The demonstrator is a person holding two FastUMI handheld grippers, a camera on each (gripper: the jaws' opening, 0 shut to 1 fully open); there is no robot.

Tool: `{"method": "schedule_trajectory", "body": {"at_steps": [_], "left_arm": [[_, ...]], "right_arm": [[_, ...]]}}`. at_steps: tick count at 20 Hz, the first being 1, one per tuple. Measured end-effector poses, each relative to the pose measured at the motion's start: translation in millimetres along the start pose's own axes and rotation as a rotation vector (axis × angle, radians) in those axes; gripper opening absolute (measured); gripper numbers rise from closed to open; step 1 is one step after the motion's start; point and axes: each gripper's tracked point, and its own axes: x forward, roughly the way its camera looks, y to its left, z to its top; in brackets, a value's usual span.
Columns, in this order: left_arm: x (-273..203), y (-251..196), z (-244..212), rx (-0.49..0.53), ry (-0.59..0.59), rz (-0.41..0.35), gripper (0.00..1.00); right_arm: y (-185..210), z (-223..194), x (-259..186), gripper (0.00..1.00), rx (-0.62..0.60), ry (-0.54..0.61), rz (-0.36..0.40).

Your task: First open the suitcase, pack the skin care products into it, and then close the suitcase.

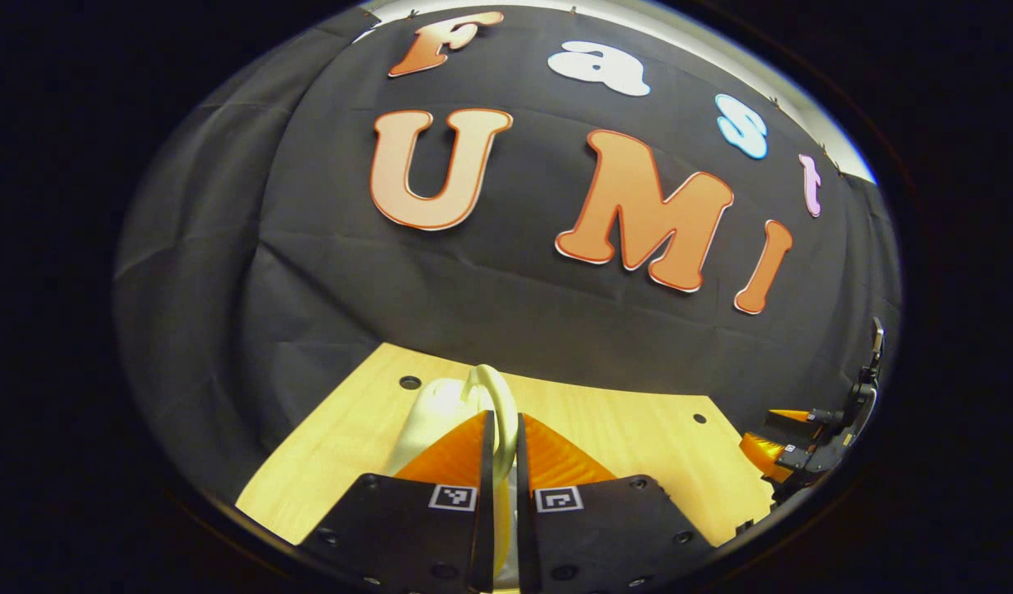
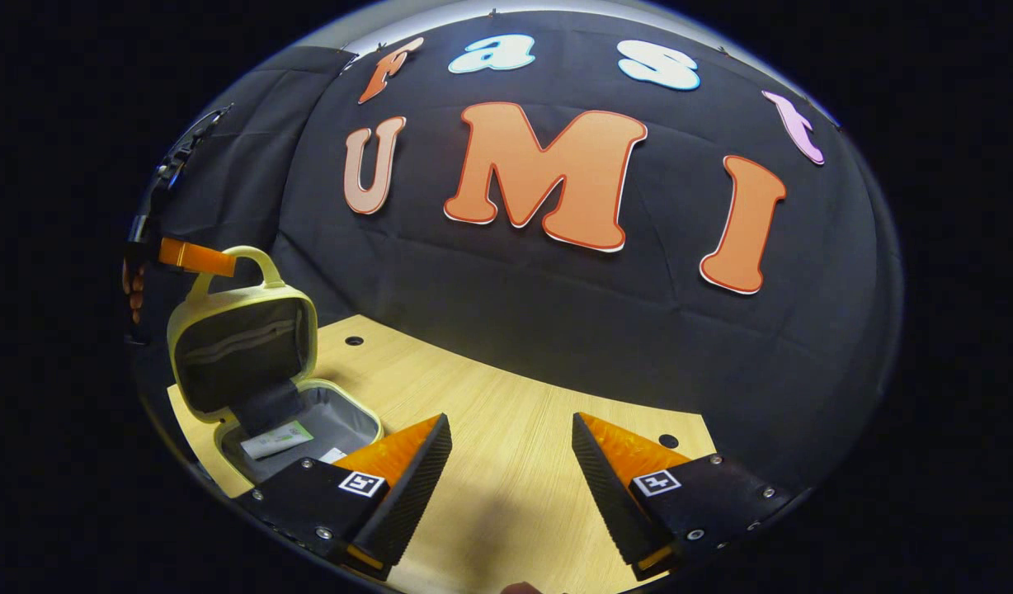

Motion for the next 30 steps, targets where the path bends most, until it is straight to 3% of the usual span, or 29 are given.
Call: {"method": "schedule_trajectory", "body": {"at_steps": [4, 11, 16, 21, 25, 30], "left_arm": [[11.2, -41.0, -20.4, -0.118, 0.051, -0.089, 0.11], [21.7, -95.3, -64.1, -0.108, 0.148, -0.164, 0.11], [40.4, -127.4, -108.0, -0.044, 0.240, -0.186, 0.12], [52.2, -146.0, -139.9, 0.099, 0.297, -0.166, 0.12], [54.8, -149.6, -156.1, 0.152, 0.348, -0.158, 0.12], [52.2, -175.6, -161.4, 0.233, 0.318, -0.216, 0.22]], "right_arm": [[-16.0, -8.0, -6.8, 0.94, 0.015, 0.000, 0.000], [-46.8, -22.2, -18.1, 0.94, 0.058, 0.003, -0.036], [-54.5, -27.9, -21.0, 0.94, 0.076, 0.010, -0.040], [-58.3, -35.4, -24.1, 0.94, 0.084, 0.018, -0.037], [-64.2, -42.5, -26.0, 0.94, 0.090, 0.033, -0.034], [-66.1, -42.2, -27.4, 0.94, 0.106, 0.030, -0.019]]}}
